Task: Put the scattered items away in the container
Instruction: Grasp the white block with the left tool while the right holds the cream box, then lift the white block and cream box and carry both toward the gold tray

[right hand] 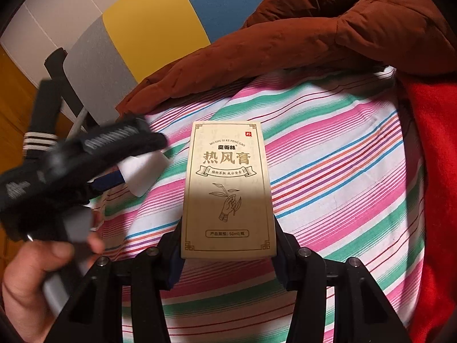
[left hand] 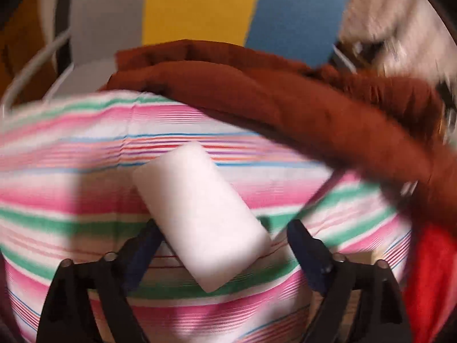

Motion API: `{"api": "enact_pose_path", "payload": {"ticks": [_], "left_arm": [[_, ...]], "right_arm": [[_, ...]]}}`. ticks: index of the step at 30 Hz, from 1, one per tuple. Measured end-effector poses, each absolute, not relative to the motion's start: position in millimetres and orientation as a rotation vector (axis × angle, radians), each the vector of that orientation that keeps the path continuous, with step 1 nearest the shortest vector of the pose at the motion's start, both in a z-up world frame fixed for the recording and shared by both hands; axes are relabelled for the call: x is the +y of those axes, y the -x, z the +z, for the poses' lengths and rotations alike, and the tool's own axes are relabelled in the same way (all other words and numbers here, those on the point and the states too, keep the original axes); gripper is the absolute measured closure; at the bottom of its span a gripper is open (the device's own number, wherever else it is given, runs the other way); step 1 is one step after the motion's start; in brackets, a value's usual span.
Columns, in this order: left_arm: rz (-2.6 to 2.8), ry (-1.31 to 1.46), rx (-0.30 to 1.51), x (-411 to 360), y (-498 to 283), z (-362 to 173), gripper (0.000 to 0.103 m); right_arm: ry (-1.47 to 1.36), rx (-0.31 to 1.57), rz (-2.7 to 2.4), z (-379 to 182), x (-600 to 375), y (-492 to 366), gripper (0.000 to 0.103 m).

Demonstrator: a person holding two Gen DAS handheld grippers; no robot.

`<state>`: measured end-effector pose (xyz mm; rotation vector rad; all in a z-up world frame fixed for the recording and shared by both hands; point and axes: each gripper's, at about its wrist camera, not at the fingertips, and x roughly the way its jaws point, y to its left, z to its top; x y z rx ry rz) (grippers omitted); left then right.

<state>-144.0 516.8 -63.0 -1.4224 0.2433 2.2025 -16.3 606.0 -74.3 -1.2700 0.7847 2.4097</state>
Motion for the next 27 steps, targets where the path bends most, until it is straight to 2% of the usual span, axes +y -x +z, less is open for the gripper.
{"api": "enact_pose_path", "payload": {"ticks": [1, 2, 3, 8, 21, 27], "left_arm": [[2.217, 1.364, 0.359, 521.9, 135.9, -66.0, 0.012], [2.237, 1.32, 0.411, 521.8, 131.0, -67.6, 0.021], [2.26, 1.254, 0.415, 515.5, 126.2, -67.9, 0.026], [2.189, 1.16, 0.282, 479.9, 124.2, -64.4, 0.037], [2.189, 1.114, 0.074, 393.8, 71.8, -63.8, 0.038], [2.186, 1.11, 0.119, 357.0, 43.1, -70.2, 0.038]], "right_arm": [[1.271, 0.784, 2.411, -74.3, 605.7, 16.3, 0.052], [1.272, 0.783, 2.411, -74.2, 605.7, 16.2, 0.052], [1.272, 0.783, 2.411, -74.1, 605.9, 15.9, 0.052], [1.272, 0.778, 2.412, -73.8, 606.3, 16.1, 0.052], [1.267, 0.712, 2.466, -70.4, 599.7, 17.7, 0.052], [1.277, 0.656, 2.519, -65.2, 587.3, 21.5, 0.052]]}}
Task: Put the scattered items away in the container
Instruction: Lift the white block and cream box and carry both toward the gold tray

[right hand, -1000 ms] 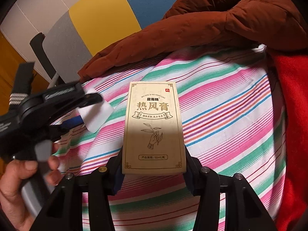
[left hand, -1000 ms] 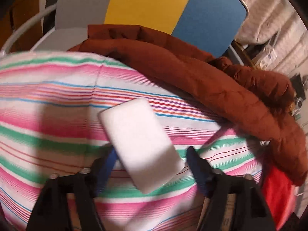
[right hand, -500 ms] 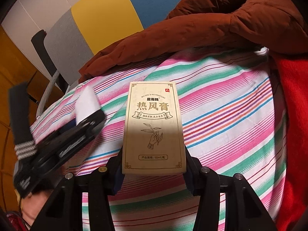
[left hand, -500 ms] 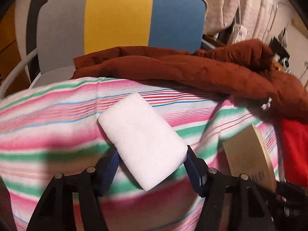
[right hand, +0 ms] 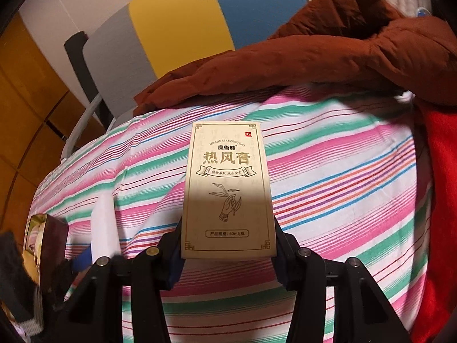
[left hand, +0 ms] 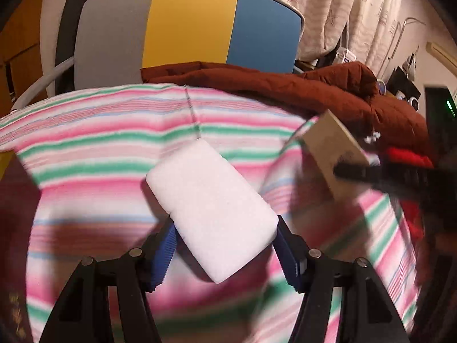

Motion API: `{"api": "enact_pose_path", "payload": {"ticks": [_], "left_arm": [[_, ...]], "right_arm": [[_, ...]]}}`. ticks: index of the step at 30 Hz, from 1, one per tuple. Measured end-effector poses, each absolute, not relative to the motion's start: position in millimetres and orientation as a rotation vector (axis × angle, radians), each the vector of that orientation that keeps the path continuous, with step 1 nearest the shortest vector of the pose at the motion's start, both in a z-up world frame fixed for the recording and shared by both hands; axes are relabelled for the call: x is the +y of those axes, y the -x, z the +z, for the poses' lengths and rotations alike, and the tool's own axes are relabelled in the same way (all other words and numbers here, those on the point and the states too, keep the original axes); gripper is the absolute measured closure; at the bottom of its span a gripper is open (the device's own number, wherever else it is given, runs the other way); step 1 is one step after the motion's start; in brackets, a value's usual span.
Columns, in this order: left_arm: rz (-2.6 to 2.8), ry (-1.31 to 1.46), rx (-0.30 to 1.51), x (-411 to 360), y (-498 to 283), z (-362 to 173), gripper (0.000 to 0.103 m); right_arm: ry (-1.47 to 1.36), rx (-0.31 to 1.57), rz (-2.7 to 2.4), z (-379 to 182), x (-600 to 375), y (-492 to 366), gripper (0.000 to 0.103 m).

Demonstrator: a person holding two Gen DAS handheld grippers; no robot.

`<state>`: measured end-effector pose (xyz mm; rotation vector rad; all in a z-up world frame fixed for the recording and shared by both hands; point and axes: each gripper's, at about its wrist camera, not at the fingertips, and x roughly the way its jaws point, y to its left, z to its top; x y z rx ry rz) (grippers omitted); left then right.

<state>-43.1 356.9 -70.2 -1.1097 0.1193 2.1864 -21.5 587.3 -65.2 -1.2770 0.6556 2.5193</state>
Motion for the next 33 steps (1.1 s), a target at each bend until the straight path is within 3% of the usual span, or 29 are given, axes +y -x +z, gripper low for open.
{"api": "enact_pose_path", "payload": {"ticks": [4, 22, 33], "left_arm": [[2.185, 1.127, 0.048, 330.5, 32.7, -65.9, 0.038], [2.191, 1.026, 0.056, 274.6, -20.1, -33.2, 0.038], [2.186, 0.99, 0.041, 265.2, -33.5, -19.1, 0.037]], "right_arm": [[1.276, 0.635, 2.538, -65.0, 581.0, 25.4, 0.052], [1.24, 0.238, 2.654, -47.1, 536.0, 26.9, 0.052], [1.173, 0.101, 2.707, -36.3, 516.9, 26.1, 0.052]]}}
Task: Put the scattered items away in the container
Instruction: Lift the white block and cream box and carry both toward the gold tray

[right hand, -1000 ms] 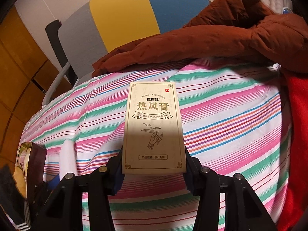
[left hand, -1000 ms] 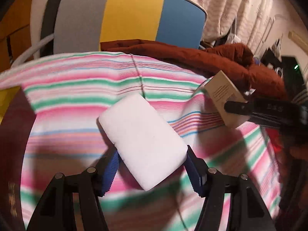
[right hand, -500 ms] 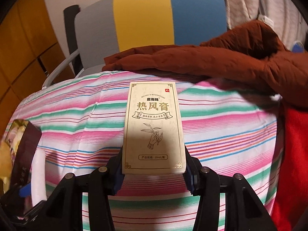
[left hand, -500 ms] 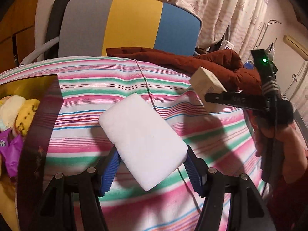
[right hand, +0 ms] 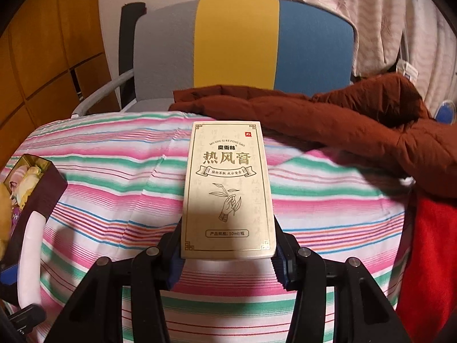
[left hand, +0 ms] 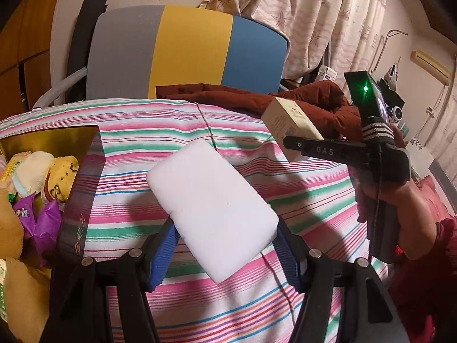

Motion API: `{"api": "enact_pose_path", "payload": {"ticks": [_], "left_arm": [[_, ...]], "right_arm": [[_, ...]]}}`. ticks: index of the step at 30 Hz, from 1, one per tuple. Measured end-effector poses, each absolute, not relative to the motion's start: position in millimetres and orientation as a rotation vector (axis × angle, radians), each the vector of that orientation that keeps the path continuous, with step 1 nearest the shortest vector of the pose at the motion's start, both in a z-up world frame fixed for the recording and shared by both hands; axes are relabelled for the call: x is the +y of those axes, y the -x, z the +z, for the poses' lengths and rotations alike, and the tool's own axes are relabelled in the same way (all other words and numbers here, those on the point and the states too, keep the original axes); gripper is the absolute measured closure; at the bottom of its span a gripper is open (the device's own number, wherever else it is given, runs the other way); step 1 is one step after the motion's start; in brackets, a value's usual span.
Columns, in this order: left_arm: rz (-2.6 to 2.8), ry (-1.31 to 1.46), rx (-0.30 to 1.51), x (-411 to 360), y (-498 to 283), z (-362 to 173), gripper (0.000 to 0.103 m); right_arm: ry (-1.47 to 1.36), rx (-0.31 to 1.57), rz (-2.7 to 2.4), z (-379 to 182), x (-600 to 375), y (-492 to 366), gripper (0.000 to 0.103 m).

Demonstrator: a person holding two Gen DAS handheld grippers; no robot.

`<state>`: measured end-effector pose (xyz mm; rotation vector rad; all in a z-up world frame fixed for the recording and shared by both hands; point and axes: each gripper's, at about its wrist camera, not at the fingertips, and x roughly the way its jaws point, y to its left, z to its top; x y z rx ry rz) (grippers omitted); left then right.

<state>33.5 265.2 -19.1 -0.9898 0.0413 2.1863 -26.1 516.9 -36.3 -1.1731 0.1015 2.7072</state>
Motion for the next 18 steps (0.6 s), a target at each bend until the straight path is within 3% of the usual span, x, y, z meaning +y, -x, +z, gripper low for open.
{"api": "enact_pose_path", "payload": {"ticks": [7, 12, 18], "left_arm": [[2.171, 0.962, 0.024, 255.7, -40.2, -8.7, 0.037], [2.167, 0.943, 0.023, 243.0, -45.0, -2.9, 0.037], [2.147, 0.931, -0.004, 230.2, -52.5, 2.3, 0.037]], "right_arm": [[1.012, -0.118, 2.742, -14.2, 493.6, 17.1, 0.052], [1.059, -0.197, 2.73, -11.0, 476.9, 18.5, 0.052], [1.155, -0.133, 2.726, -6.4, 459.7, 5.1, 0.052]]}}
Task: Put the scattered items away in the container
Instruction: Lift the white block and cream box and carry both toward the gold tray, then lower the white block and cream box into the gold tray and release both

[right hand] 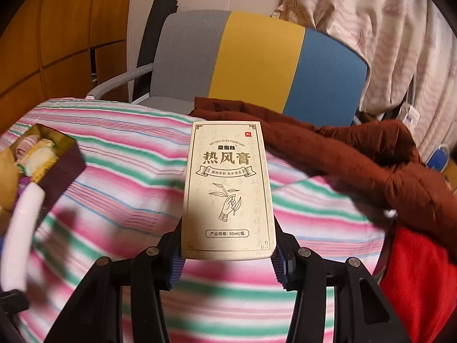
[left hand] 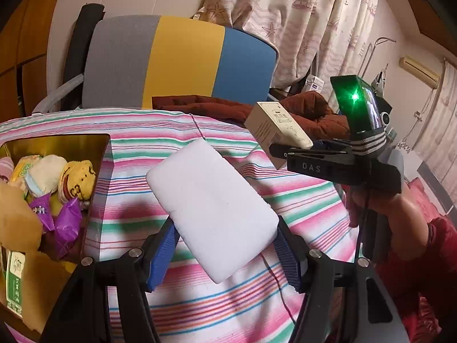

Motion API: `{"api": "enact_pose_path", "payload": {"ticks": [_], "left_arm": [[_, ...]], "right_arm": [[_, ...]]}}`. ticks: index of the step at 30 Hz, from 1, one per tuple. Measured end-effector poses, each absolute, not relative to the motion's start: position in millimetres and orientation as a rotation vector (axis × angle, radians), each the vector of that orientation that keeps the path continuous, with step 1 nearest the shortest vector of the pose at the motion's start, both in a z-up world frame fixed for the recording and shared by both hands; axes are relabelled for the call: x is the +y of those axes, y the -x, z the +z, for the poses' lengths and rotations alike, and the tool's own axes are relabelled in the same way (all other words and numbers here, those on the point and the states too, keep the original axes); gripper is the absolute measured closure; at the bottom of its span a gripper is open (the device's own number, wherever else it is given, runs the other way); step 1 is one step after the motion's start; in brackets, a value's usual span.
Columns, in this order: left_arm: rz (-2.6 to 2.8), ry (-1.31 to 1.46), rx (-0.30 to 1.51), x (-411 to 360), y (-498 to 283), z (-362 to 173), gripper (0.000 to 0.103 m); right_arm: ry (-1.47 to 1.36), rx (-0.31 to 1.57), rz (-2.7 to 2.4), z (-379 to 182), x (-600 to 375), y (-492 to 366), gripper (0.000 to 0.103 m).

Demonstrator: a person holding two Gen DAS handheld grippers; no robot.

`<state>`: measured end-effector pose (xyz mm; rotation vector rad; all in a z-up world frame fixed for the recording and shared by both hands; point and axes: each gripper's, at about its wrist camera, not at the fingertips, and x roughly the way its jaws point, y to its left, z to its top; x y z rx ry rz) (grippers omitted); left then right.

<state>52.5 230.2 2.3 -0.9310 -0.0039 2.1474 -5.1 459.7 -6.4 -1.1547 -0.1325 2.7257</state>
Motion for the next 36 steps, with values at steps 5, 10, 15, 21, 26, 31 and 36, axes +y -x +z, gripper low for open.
{"api": "enact_pose_path", "payload": {"ticks": [5, 10, 15, 21, 26, 31, 36], "left_arm": [[2.137, 0.911, -0.001, 220.8, -59.6, 6.1, 0.037], [2.144, 0.885, -0.018, 206.2, -66.1, 12.0, 0.037], [2.162, 0.854, -0.039, 187.6, -68.0, 20.4, 0.037], [2.196, 0.819, -0.043, 163.3, -71.0, 27.8, 0.037], [2.22, 0.815, -0.067, 141.1, -72.4, 28.3, 0.037], [2.265, 0.808, -0.119, 108.5, -72.4, 28.7, 0.037], [2.333, 0.819, -0.169, 73.6, -66.4, 26.2, 0.037]], "right_arm": [[1.18, -0.034, 2.745, 1.3, 440.7, -13.5, 0.052], [1.181, -0.016, 2.767, 8.2, 414.7, -27.3, 0.052], [1.184, 0.001, 2.801, 15.4, 392.1, -34.4, 0.052], [1.181, 0.064, 2.859, 24.5, 360.8, -43.0, 0.052], [1.197, 0.139, 2.895, 25.4, 338.5, -48.2, 0.052], [1.227, 0.205, 2.93, 23.2, 311.3, -51.0, 0.052], [1.274, 0.178, 2.98, 20.7, 276.0, -47.1, 0.052]]}}
